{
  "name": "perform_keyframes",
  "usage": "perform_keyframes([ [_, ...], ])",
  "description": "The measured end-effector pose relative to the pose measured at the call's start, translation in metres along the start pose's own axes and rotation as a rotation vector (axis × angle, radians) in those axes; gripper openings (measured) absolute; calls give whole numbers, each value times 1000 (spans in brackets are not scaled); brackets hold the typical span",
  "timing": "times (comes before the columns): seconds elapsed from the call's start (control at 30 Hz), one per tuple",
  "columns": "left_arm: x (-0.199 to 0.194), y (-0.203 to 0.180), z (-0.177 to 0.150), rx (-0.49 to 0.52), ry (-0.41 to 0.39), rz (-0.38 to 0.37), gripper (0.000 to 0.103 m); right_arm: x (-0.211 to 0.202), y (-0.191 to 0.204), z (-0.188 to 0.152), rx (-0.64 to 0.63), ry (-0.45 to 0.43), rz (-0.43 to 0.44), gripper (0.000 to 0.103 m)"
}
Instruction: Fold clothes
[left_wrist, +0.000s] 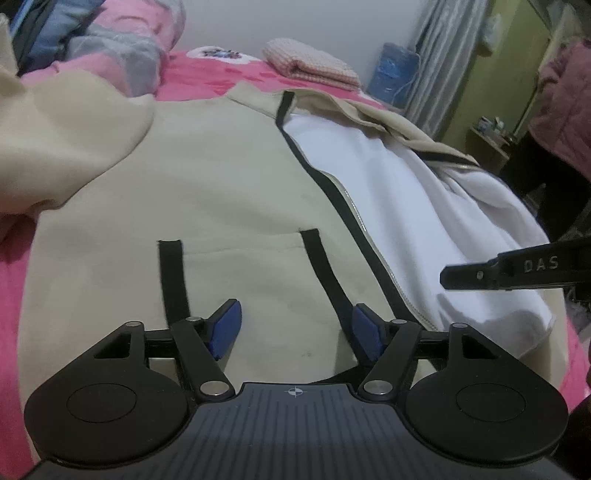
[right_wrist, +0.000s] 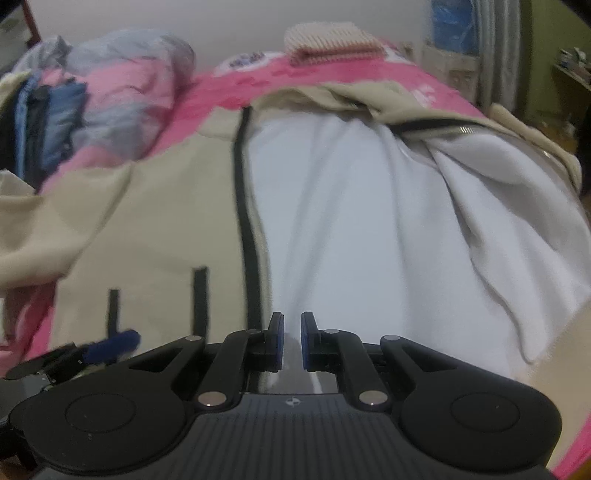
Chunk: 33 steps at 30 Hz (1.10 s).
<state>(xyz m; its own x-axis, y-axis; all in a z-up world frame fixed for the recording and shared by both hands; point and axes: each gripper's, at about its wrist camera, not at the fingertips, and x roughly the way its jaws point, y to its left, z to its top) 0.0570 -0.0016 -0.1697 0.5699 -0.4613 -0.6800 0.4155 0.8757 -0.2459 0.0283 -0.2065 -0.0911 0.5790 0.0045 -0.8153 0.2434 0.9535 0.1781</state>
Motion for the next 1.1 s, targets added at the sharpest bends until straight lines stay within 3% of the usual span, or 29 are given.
perform_keyframes([
  [0.13, 3, -5, -6, 44, -23, 3, 73, 19, -1, -9, 26, 113, -69, 10],
  [0.3, 3, -2, -11, 45, -49, -12, 74, 14, 9, -1, -22, 149, -136, 10],
  [0.53, 5, -3, -10, 63, -41, -11, 74, 14, 3, -5, -10, 172, -110, 10],
  [0.83, 9, -24, -6, 154, -4, 79, 77, 7, -33, -29, 111, 54, 49, 11],
  [1.1, -6, -39, 9, 139, -19, 65, 75, -46, -93, -32, 244, -46, 105, 12],
])
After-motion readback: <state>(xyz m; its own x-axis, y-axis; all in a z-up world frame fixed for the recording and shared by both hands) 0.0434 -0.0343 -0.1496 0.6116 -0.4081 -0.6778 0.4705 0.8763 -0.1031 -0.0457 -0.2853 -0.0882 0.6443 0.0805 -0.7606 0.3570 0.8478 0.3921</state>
